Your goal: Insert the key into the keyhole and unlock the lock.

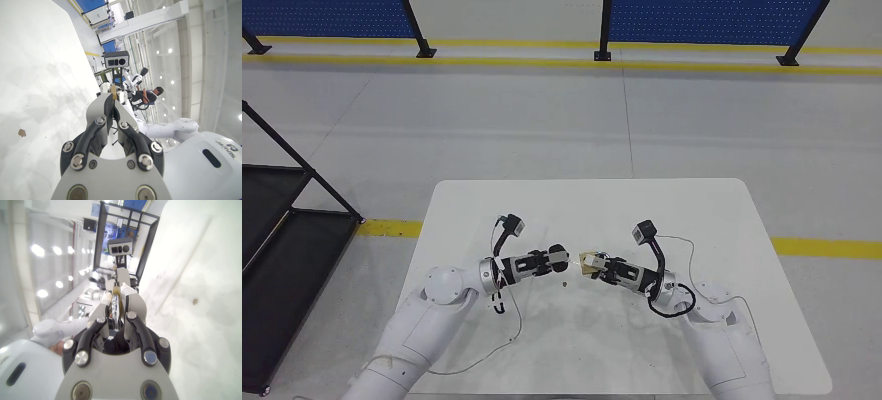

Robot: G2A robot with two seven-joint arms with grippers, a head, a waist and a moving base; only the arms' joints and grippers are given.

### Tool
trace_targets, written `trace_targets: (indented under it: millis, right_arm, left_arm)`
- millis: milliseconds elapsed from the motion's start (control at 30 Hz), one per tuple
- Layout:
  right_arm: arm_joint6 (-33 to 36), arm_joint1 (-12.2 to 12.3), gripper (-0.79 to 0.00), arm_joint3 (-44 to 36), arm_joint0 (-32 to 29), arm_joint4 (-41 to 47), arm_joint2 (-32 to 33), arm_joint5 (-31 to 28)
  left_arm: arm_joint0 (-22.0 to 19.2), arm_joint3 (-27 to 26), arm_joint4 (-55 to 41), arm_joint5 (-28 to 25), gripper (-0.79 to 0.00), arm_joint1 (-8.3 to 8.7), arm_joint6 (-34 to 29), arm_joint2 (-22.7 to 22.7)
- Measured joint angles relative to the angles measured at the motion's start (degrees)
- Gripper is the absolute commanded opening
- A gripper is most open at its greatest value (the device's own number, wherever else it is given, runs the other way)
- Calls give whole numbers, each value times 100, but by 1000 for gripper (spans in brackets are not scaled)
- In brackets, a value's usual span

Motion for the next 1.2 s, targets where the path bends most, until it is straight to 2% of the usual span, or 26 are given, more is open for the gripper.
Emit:
trace_targets:
  millis: [333,1000,1200]
  right_arm:
    - [0,0,-785,0,0,0,0,0]
    - [0,0,-785,0,0,0,0,0]
    - [0,0,-785,0,0,0,0,0]
  left_arm:
    - [425,-389,-241,250,-785,156,-334,-576]
    - [428,-394,-241,277,-785,159,-344,-584]
    - [627,-515,16,141,-785,141,59,-469]
